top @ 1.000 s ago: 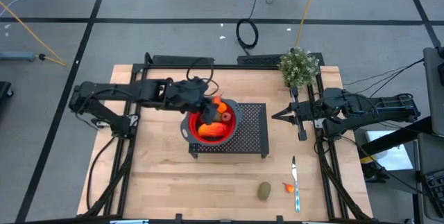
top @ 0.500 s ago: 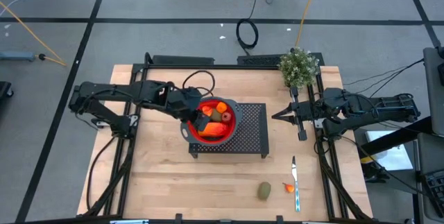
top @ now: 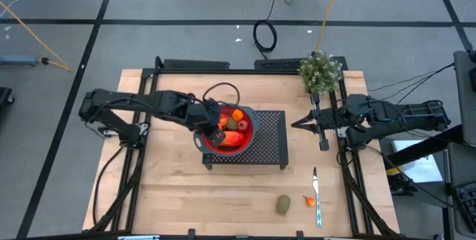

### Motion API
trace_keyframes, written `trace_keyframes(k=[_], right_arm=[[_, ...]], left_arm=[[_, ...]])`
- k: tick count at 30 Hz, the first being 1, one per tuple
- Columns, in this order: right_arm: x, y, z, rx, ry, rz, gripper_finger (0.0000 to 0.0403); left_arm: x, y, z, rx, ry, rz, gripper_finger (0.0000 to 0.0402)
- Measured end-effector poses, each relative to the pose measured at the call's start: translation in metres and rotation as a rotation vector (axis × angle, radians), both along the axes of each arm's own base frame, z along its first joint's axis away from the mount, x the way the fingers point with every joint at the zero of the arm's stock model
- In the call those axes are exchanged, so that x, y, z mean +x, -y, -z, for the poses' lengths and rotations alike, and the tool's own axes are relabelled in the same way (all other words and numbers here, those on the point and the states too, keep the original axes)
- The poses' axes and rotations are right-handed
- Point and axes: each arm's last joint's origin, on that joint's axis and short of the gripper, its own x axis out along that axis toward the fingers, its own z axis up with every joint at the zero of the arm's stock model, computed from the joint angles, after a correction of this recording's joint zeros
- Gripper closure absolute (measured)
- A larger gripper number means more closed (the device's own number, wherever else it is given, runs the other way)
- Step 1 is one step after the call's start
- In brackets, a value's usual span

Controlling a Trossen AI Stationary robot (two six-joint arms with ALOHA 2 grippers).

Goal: Pick & Place Fruit
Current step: Put the orange pear into the red strainer bowl on the shelf

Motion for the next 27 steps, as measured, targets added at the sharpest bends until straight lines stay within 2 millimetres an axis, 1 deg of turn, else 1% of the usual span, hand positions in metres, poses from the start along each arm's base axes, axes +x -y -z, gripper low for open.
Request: trace_keyframes(k=[7,9,13,24,27], right_arm=[[0.001,0.001,0.0,-0.004,-0.004,0.027,0.0399],[0.001,0.001,0.001,-0.006,-0.006,0.04,0.0399],[0.001,0.002,0.001,-0.012,-0.006,0.072,0.0399],[0.001,0.002,0.001,-0.013,-0.006,0.078,0.0399],[0.001,0.002,0.001,-0.013,-0.006,0.077,0.0399]], left_arm=[[0.005,0.0,0.008,0.097,-0.048,0.171,0.0334],[0.007,0.0,0.011,0.111,-0.06,0.197,0.0334],[0.004,-0.001,0.013,0.122,-0.107,0.221,0.0334],[0.006,-0.006,0.016,0.128,-0.117,0.222,0.0333],[0.006,-0.006,0.015,0.133,-0.119,0.23,0.032]])
